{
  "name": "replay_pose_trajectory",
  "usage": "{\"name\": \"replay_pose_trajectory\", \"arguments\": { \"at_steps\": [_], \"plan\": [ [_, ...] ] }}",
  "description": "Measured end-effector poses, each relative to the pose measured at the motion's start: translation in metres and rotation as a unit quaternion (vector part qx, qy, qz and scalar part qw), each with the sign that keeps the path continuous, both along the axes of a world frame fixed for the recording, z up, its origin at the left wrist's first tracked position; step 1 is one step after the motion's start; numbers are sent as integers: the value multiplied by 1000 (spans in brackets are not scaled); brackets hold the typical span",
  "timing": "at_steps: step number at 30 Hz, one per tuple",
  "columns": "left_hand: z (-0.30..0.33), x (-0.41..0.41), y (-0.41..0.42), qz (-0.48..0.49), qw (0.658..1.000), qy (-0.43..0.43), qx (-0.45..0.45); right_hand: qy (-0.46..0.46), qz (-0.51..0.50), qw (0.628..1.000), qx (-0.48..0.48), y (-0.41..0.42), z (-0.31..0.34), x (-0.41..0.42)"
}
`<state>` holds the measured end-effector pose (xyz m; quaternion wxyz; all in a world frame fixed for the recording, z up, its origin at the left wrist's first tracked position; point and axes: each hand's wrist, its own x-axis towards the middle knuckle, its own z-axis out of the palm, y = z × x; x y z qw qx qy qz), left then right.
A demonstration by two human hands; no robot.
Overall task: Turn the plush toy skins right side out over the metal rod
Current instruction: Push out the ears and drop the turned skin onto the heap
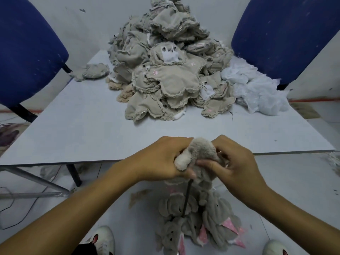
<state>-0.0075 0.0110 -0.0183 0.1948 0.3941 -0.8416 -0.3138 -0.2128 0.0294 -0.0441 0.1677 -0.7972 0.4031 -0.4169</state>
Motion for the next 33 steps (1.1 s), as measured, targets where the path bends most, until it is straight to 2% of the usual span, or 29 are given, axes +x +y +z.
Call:
{"name": "replay_pose_trajectory", "arguments": {
  "at_steps": [2,3,5,7,10,12,14,16,19,21,23,25,27,29,30,33],
  "plan": [
    [5,-2,4,14,993,119,0,-42,-11,999,-27,-1,7,-1],
    [5,-3,5,29,988,139,-61,-54,-13,998,-40,-1,10,-1],
    [0,0,4,48,971,103,-210,-56,-1,997,-56,-2,15,0],
    [-11,5,3,34,960,29,-277,-42,36,998,4,-6,16,-2],
    [-23,6,3,10,974,-12,-224,89,76,979,167,-16,15,-15],
    [-23,6,-1,11,986,-13,-165,145,82,967,191,-20,13,-22],
    [-15,5,-3,18,992,19,-122,71,61,981,172,-21,16,-25],
    [-3,2,2,34,985,100,-133,-22,50,991,124,-16,21,-19],
    [5,0,5,77,939,154,-299,-184,77,973,115,-9,27,-7],
    [-1,8,4,60,925,118,-356,-254,101,948,160,-8,30,-3],
    [-13,15,3,12,937,48,-346,-218,97,952,194,-8,28,-2],
    [-21,15,5,-10,964,-3,-267,-119,70,970,198,-8,21,1],
    [-21,11,6,3,990,5,-144,-88,52,974,201,-10,16,4],
    [-16,10,2,32,996,50,-60,-64,54,975,204,-13,17,2],
    [-11,8,0,42,995,65,-56,-28,55,976,209,-14,17,-2],
    [-2,2,0,52,985,81,-144,62,55,963,256,-11,15,-12]
  ]
}}
